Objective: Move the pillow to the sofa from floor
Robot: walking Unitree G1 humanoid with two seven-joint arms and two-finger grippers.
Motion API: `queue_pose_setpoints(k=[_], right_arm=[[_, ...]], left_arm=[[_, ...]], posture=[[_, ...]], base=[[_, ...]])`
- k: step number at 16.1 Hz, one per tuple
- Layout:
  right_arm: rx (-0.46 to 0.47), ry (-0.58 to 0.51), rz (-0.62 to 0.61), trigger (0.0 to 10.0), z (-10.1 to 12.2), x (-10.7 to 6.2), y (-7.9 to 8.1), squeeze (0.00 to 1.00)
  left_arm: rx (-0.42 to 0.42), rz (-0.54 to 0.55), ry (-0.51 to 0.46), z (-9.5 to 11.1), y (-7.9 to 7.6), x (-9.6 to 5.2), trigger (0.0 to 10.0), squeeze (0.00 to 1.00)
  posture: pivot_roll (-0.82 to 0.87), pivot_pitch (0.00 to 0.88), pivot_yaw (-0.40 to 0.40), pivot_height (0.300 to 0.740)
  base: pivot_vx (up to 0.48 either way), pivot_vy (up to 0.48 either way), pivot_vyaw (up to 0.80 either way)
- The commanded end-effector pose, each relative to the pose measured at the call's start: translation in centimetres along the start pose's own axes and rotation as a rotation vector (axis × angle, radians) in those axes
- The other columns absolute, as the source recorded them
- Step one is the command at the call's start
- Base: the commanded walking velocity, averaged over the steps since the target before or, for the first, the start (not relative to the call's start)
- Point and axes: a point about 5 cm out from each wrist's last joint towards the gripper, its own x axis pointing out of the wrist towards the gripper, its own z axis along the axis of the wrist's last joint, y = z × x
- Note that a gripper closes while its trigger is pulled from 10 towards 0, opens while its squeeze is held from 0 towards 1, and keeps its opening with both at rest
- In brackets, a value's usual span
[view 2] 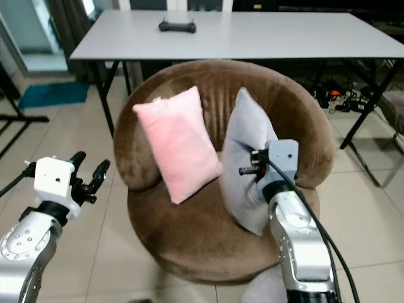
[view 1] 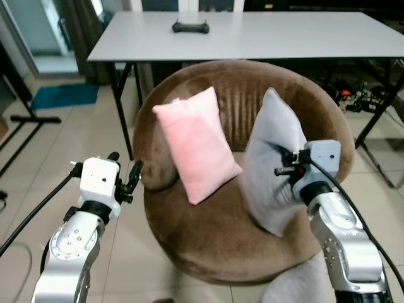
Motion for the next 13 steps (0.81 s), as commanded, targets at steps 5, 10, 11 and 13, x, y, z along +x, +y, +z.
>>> queue_pose_setpoints(k=[5, 10, 11, 13], right_arm=[[-0.039, -0.103, 0.008, 10.0, 1.9, 0.0, -0.7, 0.0], [-0.166, -0.136, 0.206, 10.0, 3.6, 1.2, -1.6, 0.0], [-0.175, -0.144, 0.222, 10.0, 4.1, 1.5, -2.1, 0.0], [-0.192, -0.149, 0.277, 10.0, 4.7, 2.0, -2.6, 0.0]], left_arm=[[0.032, -0.062, -0.013, 0.2, -0.9, 0.1, 10.0, 0.31], [0.07, -0.249, -0.002, 0.0, -2.1, -0.7, 10.0, 0.32], [0.08, -0.278, 0.006, 0.0, -2.1, -1.0, 10.0, 0.33], [0.09, -0.3, 0.017, -0.2, -1.9, -1.3, 10.0, 0.33]], posture=[[0.06, 0.0, 0.018, 0.74], [0.06, 0.0, 0.019, 0.74], [0.07, 0.0, 0.014, 0.74], [0.08, 0.0, 0.014, 0.74]], base=[[0.131, 0.0, 0.0], [0.0, 0.0, 0.0], [0.0, 0.0, 0.0], [0.0, 0.0, 0.0]])
